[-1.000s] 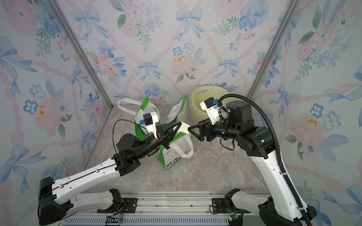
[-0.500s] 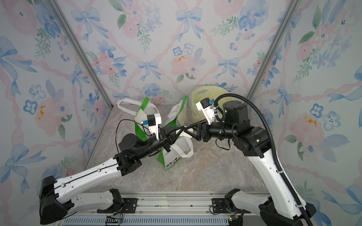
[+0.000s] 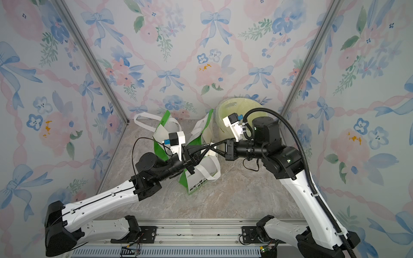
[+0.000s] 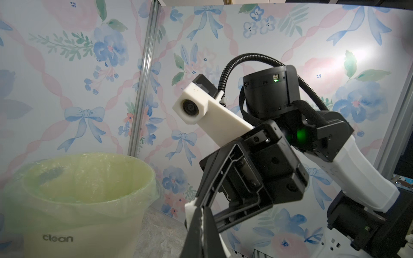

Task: Shred takeout receipts and throw away
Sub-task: Shred the takeout receipt.

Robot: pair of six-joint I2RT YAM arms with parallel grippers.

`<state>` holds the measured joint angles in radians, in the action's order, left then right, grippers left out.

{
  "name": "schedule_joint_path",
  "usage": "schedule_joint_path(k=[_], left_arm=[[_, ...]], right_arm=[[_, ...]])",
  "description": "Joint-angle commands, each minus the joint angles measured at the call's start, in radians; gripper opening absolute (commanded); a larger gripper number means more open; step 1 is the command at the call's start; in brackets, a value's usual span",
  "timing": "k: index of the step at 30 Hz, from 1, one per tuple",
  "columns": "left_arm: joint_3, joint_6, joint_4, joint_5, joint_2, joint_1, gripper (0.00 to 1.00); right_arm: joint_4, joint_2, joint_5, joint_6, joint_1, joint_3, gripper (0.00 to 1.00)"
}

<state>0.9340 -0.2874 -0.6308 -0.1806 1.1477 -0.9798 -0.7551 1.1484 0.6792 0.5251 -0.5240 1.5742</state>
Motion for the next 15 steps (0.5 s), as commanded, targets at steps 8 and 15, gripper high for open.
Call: schedule_joint_path(k=[8,15], left_arm=[[-0.046,0.482,-0.067,-0.17,-0.074,-0.049,0.0],[-0.089,0.499,-0.224,-0.143,-0.089,-0.073,0.0]], right_arm=[[0.035,-0.001,0.046,0.322,0.074,-0.156,0.0],[-0.056,0.007,-0.04,0.335,0.074,-0.168,0.0]])
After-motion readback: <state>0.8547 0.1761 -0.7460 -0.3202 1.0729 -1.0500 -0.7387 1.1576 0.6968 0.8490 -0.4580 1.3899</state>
